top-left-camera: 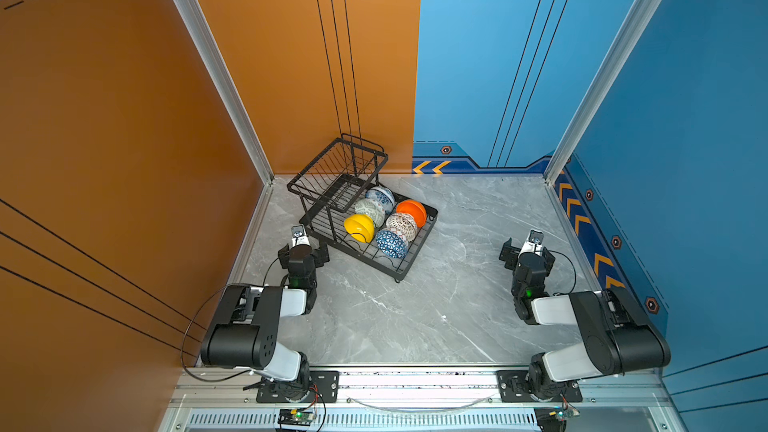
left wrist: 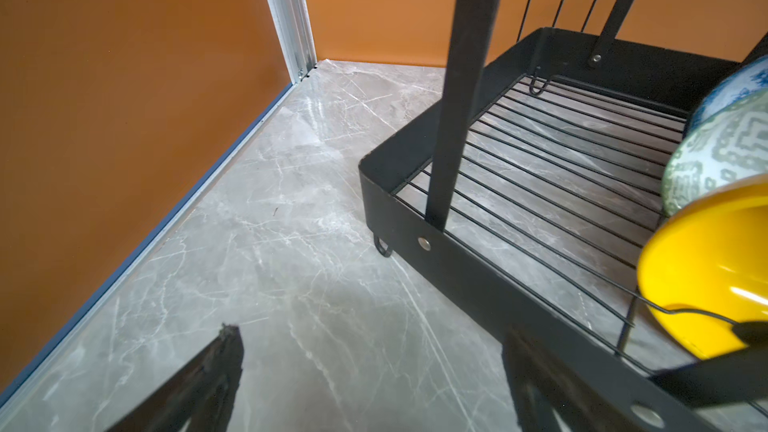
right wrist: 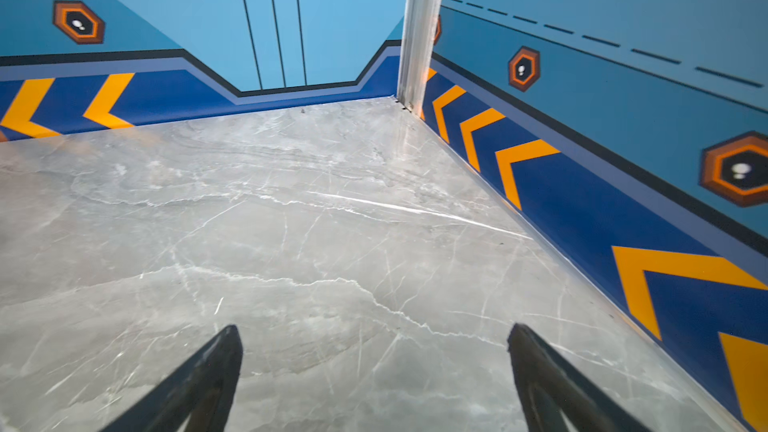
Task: Load the bowls into the dish rack
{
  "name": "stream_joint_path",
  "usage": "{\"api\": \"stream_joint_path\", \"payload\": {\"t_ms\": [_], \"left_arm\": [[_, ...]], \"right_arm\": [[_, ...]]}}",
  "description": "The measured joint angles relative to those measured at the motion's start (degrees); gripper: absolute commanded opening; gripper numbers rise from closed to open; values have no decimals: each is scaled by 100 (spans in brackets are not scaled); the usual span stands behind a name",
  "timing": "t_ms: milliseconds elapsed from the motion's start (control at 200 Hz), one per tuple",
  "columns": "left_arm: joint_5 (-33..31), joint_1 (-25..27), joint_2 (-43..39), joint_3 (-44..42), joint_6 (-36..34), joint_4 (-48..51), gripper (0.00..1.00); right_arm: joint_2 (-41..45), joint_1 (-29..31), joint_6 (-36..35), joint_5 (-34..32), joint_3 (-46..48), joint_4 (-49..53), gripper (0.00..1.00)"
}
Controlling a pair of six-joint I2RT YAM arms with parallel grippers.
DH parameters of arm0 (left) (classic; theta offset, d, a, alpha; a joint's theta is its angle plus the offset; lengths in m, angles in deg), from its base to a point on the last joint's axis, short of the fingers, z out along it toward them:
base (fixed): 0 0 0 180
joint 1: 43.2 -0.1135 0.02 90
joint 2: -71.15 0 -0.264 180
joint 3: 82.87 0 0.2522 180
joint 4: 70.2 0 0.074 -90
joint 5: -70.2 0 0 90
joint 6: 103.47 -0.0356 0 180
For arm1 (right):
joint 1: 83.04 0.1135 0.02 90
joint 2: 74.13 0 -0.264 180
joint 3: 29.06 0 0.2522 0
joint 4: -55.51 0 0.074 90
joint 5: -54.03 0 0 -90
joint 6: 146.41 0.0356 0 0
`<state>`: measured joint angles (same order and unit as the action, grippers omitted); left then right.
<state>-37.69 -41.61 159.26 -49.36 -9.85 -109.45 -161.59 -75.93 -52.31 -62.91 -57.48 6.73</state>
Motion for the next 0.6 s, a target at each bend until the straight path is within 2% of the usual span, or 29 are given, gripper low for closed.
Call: {"api": "stream_joint_path", "payload": {"t_ms": [60,601], "left_arm": [[55,-2,103,-39,-24,-57,98],[151,0,116,-87,-87,-422,98]], "right_arm": [[-208,-2,-33,81,15,-101,100],[-186,-188,-24,448,-450,522,100]]}}
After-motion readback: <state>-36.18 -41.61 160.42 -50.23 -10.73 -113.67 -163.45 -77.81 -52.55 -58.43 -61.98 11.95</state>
